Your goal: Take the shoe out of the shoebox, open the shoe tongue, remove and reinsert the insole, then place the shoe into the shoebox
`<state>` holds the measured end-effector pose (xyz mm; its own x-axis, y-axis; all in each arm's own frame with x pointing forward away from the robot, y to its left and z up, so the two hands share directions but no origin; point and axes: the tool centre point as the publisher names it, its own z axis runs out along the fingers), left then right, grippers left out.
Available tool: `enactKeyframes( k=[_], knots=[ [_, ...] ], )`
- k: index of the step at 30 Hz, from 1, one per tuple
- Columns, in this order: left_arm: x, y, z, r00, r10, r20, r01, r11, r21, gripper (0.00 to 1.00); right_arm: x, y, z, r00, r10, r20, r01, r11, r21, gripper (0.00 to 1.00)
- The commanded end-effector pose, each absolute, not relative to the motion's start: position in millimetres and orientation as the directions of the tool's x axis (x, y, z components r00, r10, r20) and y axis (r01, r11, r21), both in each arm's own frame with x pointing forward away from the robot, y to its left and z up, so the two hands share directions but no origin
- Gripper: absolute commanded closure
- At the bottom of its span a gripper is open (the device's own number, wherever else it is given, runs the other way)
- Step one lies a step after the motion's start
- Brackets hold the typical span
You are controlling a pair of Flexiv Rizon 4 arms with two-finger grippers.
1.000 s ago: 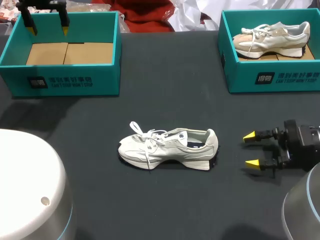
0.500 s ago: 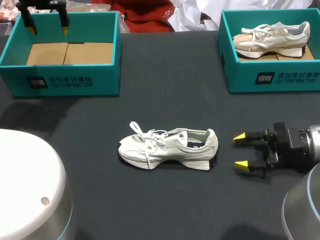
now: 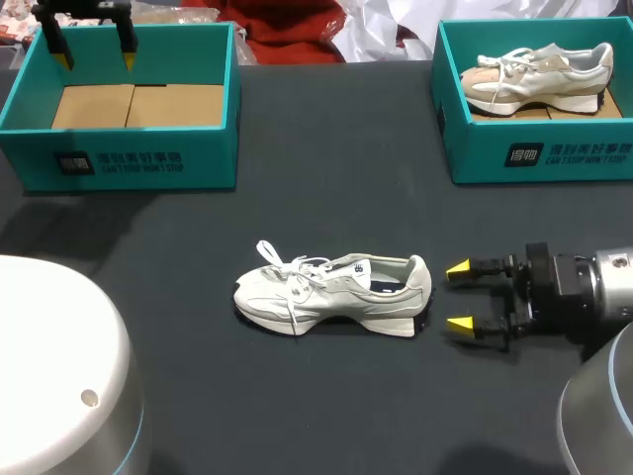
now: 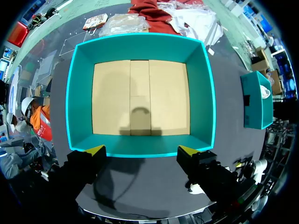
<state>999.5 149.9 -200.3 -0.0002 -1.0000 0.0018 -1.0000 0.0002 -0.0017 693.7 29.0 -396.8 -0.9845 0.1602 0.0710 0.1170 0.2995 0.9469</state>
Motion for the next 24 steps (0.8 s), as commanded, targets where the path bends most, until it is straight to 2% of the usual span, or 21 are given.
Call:
enactKeyframes(
  k=[1, 24],
  knots=[
    [999.7, 149.9, -200.2, 0.0, -1.0, 0.001, -1.0, 0.0, -0.001, 0.0, 694.6, 38.7, -397.8, -0.984, 0.164, 0.068, 0.116, 0.302, 0.946, 0.0],
    [999.7, 149.9, -200.2, 0.0, -1.0, 0.001, -1.0, 0.0, -0.001, 0.0, 695.5, 77.3, -392.4, -0.99, 0.138, 0.004, 0.048, 0.317, 0.947, 0.0]
  ],
)
